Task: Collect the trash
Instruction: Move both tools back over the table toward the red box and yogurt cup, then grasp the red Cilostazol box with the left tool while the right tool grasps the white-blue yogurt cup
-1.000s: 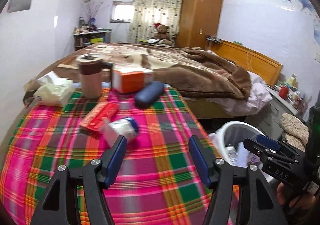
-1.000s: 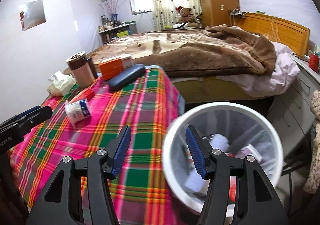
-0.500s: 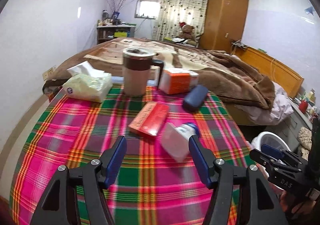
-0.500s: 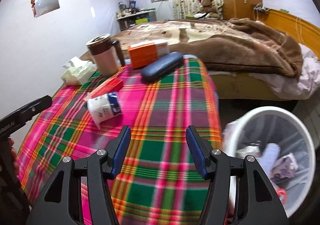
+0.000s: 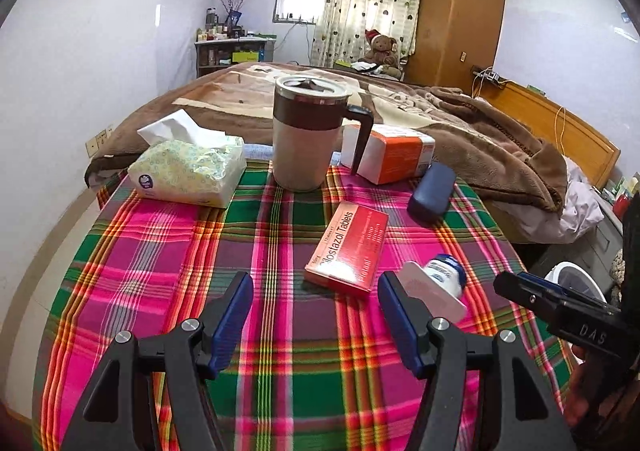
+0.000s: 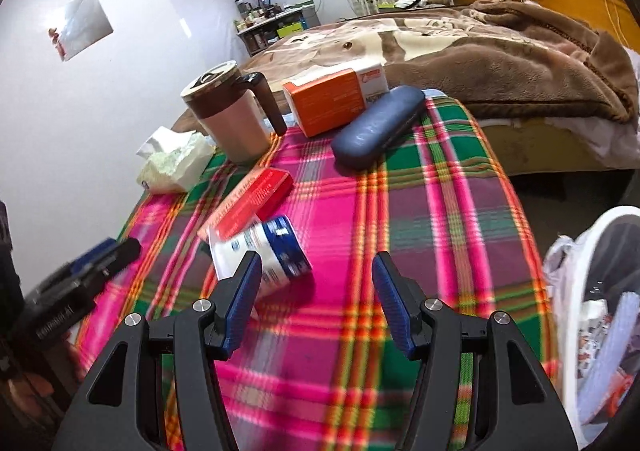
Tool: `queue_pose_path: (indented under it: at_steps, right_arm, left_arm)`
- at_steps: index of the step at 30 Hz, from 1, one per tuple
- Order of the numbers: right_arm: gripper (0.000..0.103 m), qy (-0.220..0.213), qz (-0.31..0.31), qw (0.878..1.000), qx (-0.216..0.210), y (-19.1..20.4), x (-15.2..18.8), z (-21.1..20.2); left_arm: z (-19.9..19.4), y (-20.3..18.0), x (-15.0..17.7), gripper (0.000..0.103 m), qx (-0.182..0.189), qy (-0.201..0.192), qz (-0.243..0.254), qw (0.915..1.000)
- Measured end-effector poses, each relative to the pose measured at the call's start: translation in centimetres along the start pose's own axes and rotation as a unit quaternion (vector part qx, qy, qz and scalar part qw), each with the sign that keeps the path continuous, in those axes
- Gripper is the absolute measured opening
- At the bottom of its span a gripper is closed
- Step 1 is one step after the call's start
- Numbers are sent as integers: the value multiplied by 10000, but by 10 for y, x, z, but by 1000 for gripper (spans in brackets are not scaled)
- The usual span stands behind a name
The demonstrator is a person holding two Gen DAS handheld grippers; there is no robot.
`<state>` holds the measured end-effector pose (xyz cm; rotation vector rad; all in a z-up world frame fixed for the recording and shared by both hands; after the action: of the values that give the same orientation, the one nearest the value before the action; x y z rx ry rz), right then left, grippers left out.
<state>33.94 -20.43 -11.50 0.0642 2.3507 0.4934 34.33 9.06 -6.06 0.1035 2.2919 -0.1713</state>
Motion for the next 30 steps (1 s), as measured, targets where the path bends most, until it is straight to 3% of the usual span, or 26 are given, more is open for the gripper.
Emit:
queue_pose_path:
  at_steps: [7, 9, 13, 16, 21, 30]
  right_arm:
    - [61, 330, 328, 9987, -192, 7, -6, 35]
    - [68, 378, 541, 9974, -306, 6, -6, 42]
    - [69, 614, 547, 9954, -488, 15, -1, 53]
    - [69, 686, 292, 9964, -398, 20, 3, 53]
    - [69, 1103, 359, 9911, -649, 22, 12, 52]
    - [67, 1015, 375, 9918, -680, 18, 24, 34]
  left_arm:
    - [24, 7, -5, 64, 86, 115, 56, 9999]
    - [31, 9, -5, 64, 132, 187, 5, 9997]
    - [46, 13, -8, 65, 360, 334, -139, 9987]
    - [56, 17, -12, 65, 345, 376, -189, 9985]
    - [68, 15, -18, 65, 370, 435, -117, 9983]
    - [81, -5, -24, 65, 632, 527, 11, 9966]
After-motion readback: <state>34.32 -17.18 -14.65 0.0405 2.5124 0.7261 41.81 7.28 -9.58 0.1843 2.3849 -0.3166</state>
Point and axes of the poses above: each gripper's, at about its wrist camera, not at the fingertips, and z roughly the way its jaws point, y to its left, x to its underside, the point moved 7 cm from there along z, roughly the way its jaws point, and after that the axes turned 3 degrees about -x, right-handed, at the moved point
